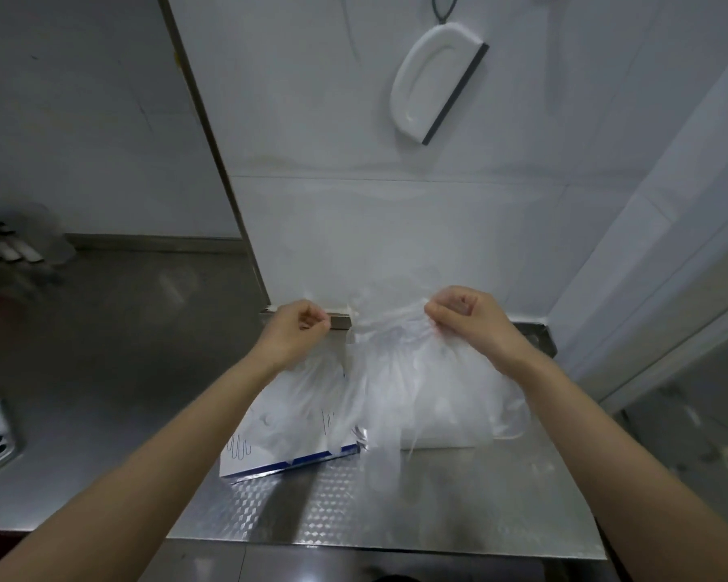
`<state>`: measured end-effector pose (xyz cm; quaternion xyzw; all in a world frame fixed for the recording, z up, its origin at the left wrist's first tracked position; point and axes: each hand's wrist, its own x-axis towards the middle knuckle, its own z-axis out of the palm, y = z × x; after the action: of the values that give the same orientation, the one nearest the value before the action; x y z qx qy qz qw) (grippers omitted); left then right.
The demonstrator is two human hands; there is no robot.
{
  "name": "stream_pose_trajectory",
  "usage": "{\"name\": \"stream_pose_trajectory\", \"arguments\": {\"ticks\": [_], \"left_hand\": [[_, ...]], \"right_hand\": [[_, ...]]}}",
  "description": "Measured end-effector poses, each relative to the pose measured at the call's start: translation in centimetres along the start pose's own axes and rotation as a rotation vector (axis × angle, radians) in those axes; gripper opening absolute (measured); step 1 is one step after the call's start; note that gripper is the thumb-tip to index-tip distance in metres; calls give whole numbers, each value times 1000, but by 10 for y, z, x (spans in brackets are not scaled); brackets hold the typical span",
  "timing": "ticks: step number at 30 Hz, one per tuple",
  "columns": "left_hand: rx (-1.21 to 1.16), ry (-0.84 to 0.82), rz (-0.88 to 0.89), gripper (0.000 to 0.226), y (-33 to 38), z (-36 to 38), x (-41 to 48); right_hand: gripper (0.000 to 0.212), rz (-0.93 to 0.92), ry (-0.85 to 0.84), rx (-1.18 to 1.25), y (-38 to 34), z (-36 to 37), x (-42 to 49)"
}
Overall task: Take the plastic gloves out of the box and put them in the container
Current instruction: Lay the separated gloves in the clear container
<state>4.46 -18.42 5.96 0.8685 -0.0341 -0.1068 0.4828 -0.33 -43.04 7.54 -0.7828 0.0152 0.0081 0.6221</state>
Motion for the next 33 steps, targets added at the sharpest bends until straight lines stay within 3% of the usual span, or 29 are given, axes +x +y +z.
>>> {"name": "stream_pose_trajectory", "arguments": {"ticks": [1,3,5,8,11,16,21,24,26,28,30,33], "left_hand": [[14,8,27,15,4,-1,2],[11,-140,101,51,16,1,4],[63,-301,212,67,34,9,5],[135,-365,342,42,48,26,9],[19,-342,323,6,47,33,15],[210,-254,310,17,55,29,30],[98,69,544,22,95,30,33],[22,133,730,35,99,27,21],[42,120,811,41,86,27,12],[95,70,829,40,65,29,6],[167,-13,798,29,40,36,4],[328,-107,810,33,3,49,3]], "right_hand": [[13,-16,-17,-52,-3,-3,1],[11,-40,-87,-129,-7,-6,2],[11,-62,-171,-162,-12,-4,2],[7,-26,-260,-169,-12,0,0],[16,61,-256,-226,3,-8,-3],[19,-17,-54,-312,9,-25,5],[14,-270,258,-449,-18,-36,13],[10,-483,338,-502,-32,-36,0],[5,-639,316,-589,-33,-35,-9],[16,-708,250,-673,-23,-33,-15],[22,-714,139,-752,-3,-28,-19],[25,-613,-13,-861,33,-18,-26]]}}
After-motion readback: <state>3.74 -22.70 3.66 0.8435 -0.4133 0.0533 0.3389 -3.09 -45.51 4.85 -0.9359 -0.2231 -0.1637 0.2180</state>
